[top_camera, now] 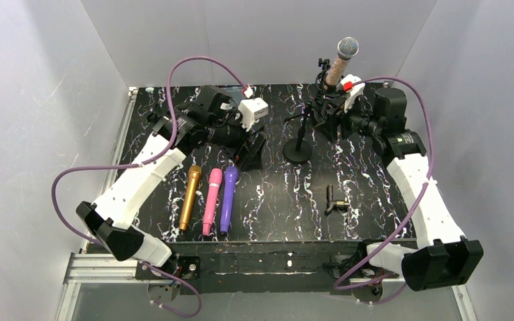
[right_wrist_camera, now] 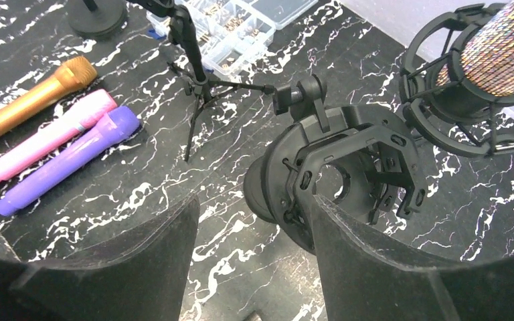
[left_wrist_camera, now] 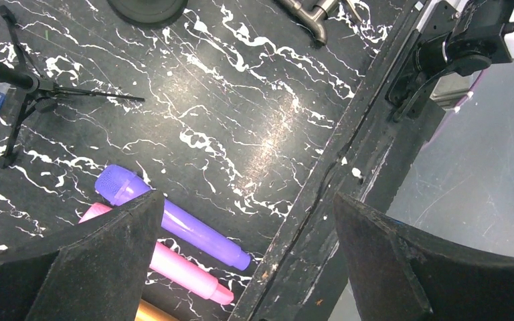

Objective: Remove the microphone from the stand

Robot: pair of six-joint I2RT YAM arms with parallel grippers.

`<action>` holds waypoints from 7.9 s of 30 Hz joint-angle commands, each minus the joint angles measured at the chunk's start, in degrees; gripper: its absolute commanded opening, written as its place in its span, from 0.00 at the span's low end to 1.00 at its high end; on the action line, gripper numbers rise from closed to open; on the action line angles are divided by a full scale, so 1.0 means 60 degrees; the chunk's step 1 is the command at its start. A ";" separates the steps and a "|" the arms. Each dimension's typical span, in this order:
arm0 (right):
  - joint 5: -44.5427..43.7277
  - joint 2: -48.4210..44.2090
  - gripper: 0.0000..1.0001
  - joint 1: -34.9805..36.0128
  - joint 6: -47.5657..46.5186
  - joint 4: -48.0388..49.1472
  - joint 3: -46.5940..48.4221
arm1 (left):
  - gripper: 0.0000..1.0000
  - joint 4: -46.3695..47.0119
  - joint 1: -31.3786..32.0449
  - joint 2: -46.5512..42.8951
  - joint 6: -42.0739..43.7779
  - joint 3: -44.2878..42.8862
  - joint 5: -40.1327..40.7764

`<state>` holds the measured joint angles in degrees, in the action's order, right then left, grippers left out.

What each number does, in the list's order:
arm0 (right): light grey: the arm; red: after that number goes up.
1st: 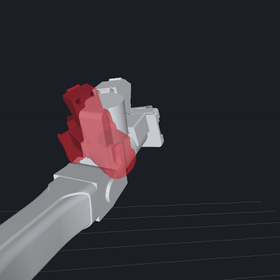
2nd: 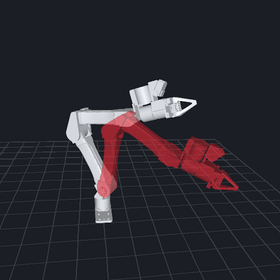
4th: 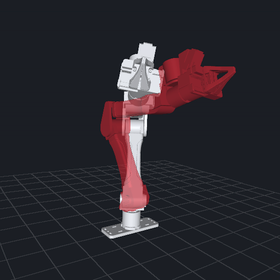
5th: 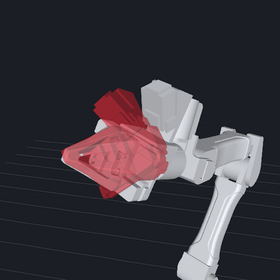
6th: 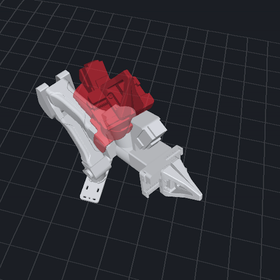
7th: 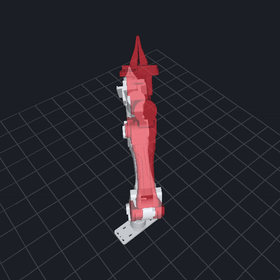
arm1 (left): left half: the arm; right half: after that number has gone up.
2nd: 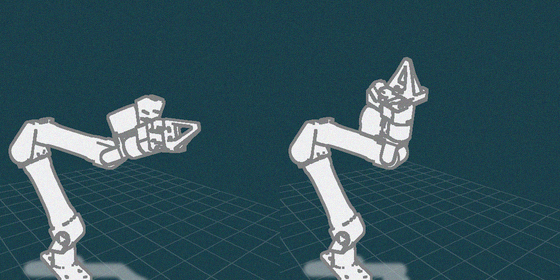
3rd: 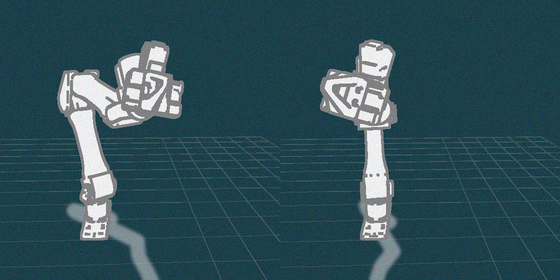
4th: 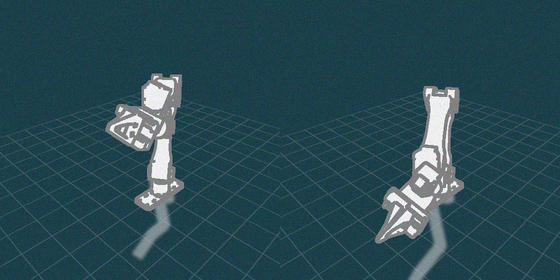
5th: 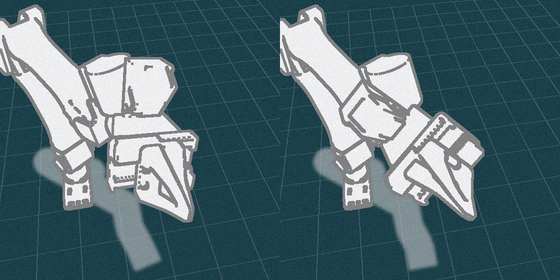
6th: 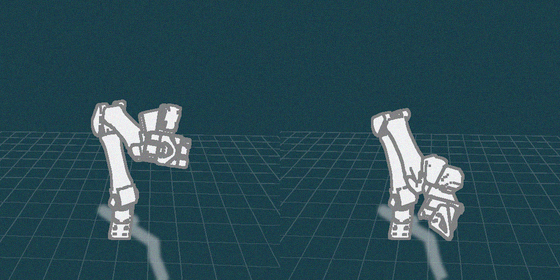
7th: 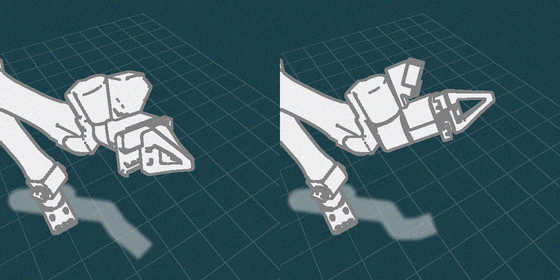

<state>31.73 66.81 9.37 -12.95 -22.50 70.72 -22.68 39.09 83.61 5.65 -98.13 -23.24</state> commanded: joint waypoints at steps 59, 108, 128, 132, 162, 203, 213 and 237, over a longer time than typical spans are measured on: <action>0.1718 0.0574 0.01 0.0563 -0.0962 -0.1890 0.1410 | 0.95 0.2055 -0.0164 0.3851 0.1247 -0.3968 -0.1377; 0.3125 -0.0677 0.01 0.0563 -0.1759 -0.2419 -0.0657 | 0.62 0.3473 0.0274 0.4359 0.1946 -0.2188 -0.4999; 0.1934 -0.0870 0.01 0.0563 -0.1853 -0.2558 -0.0829 | 0.00 0.3959 0.0221 0.4314 0.1016 -0.1104 -0.4733; 0.1588 -0.0939 0.01 0.0563 -0.1826 -0.2435 -0.0973 | 0.00 0.4383 0.0123 0.4316 0.0545 -0.0709 -0.4661; 0.1260 -0.0574 0.01 0.0563 -0.1929 -0.2145 -0.1855 | 0.00 0.4001 0.0062 0.4346 0.0982 0.1008 -0.4285; 0.0906 -0.0830 0.07 0.0808 -0.1904 -0.1861 -0.2696 | 0.28 0.3443 0.0019 0.4554 0.1527 0.1988 -0.4109; 0.0749 -0.1016 0.30 0.0928 -0.1972 -0.2192 -0.2443 | 0.70 0.2771 0.0032 0.4171 0.1838 0.1834 -0.4028; -0.0454 -0.1985 0.01 0.0893 -0.1331 -0.1796 -0.1896 | 0.98 0.0603 0.0026 0.1614 0.2381 0.0545 -0.3939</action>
<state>31.33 57.34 15.44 -22.04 -37.74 55.55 -12.73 39.18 96.49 19.05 -92.90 -45.87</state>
